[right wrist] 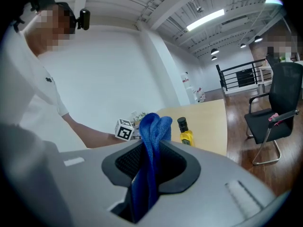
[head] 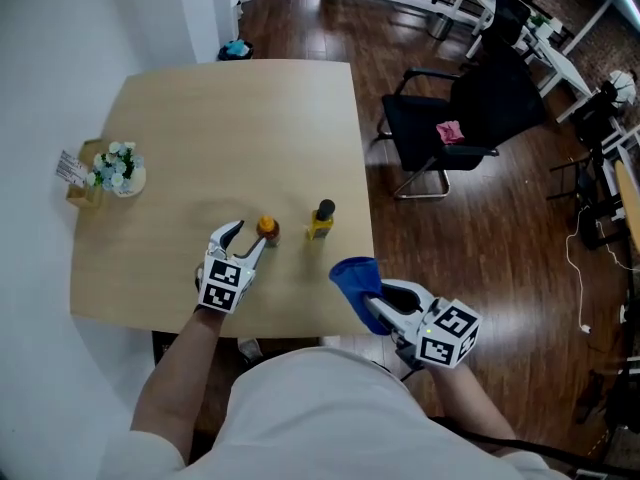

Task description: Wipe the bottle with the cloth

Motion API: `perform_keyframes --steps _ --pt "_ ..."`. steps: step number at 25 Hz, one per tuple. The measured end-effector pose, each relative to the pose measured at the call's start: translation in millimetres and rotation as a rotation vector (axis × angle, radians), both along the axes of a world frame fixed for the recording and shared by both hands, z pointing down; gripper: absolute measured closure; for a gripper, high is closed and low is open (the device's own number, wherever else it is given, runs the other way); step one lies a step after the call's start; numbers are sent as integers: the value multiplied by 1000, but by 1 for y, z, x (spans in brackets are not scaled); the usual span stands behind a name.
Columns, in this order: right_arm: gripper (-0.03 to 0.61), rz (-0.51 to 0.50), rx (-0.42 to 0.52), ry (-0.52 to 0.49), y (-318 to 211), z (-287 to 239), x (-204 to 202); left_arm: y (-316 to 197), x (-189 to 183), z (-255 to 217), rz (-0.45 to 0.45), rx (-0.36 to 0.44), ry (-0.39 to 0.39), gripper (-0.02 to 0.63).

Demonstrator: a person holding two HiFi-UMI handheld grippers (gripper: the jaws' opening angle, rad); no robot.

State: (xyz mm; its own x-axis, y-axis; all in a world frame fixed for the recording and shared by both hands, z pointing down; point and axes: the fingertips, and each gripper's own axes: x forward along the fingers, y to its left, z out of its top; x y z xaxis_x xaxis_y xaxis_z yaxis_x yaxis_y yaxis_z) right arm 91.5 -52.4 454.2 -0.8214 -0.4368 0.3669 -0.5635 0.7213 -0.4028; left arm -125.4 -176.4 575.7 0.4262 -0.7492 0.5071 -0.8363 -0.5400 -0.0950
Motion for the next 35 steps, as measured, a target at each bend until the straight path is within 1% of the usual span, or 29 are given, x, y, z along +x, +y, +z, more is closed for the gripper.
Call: perform_keyframes --steps 2,3,7,10,12,14,17,19,24,30,35 --pt "486 -9 5 3 2 0 -9 23 -15 0 -5 -16 12 376" --pt "486 -12 6 5 3 0 -14 35 -23 -1 -14 -27 31 379" --pt "486 -25 4 4 8 3 -38 88 -62 -4 -91 -72 118 402" --pt "485 -39 8 1 15 2 -57 125 -90 -4 -141 -94 149 410" --pt "485 -43 12 6 21 1 -68 146 -103 -4 -154 -110 156 410" --pt "485 -40 18 11 27 1 -77 162 -111 -7 -137 -113 146 410" --pt "485 -33 26 15 36 2 -91 177 -118 -16 -78 -96 115 410" --pt "485 -27 30 17 42 3 -101 183 -123 -22 -51 -86 114 410" --pt "485 -4 27 22 56 10 -126 184 -145 -37 -55 -103 211 411" --pt "485 23 27 25 72 13 -154 185 -166 -50 -13 -76 230 411" --pt "485 26 20 43 83 14 -164 186 -170 -64 7 -37 253 411"
